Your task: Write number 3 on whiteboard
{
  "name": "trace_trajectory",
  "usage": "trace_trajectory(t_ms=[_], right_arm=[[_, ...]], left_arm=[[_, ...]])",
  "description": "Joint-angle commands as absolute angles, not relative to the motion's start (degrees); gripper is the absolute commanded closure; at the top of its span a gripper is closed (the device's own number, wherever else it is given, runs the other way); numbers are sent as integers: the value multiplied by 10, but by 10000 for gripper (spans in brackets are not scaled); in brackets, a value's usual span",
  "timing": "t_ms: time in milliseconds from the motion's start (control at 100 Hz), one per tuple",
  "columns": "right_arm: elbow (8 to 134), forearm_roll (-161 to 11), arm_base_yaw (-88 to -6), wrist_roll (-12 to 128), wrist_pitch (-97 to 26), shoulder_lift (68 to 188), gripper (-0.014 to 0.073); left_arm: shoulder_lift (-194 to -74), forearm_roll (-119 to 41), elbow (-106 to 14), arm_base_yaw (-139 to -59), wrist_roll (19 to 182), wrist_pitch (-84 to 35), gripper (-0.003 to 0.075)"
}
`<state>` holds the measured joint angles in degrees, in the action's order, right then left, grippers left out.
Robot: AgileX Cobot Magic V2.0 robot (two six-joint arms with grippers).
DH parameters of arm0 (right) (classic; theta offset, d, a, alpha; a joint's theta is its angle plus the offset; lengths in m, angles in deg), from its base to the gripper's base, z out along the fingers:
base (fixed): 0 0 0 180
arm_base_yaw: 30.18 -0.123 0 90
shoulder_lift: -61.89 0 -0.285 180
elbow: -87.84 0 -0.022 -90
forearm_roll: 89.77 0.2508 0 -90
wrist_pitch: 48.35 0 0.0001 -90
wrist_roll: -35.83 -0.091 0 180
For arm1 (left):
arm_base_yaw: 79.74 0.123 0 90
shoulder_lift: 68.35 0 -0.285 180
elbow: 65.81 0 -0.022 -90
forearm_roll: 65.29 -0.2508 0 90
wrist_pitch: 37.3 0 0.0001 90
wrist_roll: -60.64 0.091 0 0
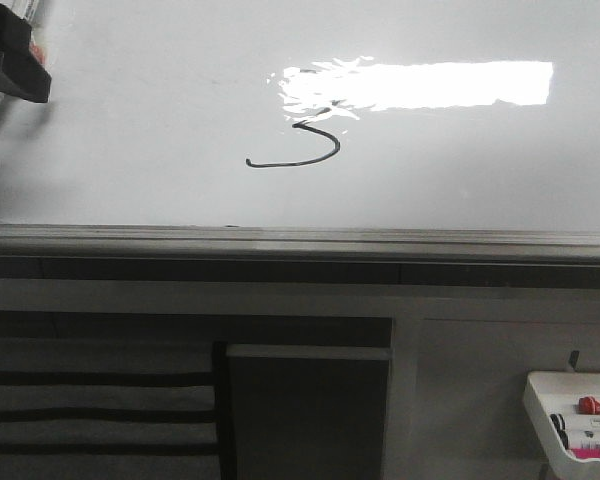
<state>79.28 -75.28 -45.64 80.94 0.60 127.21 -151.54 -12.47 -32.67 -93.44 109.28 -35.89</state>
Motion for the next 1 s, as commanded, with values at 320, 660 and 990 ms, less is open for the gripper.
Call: trace_trajectory(t_ms=[320,660,990], right_arm=[[793,-762,-384,558,-8,1254,406],[665,-752,-381,539,-113,1134,556],[572,-739,-381,538,-185,1084,673]], left_arm=[[-1345,-155,-342,-933,1087,-261,197],[-1164,-199,-337,-933,1064,-173,231],[-1100,-199,-275,-933,1052,-169,381]])
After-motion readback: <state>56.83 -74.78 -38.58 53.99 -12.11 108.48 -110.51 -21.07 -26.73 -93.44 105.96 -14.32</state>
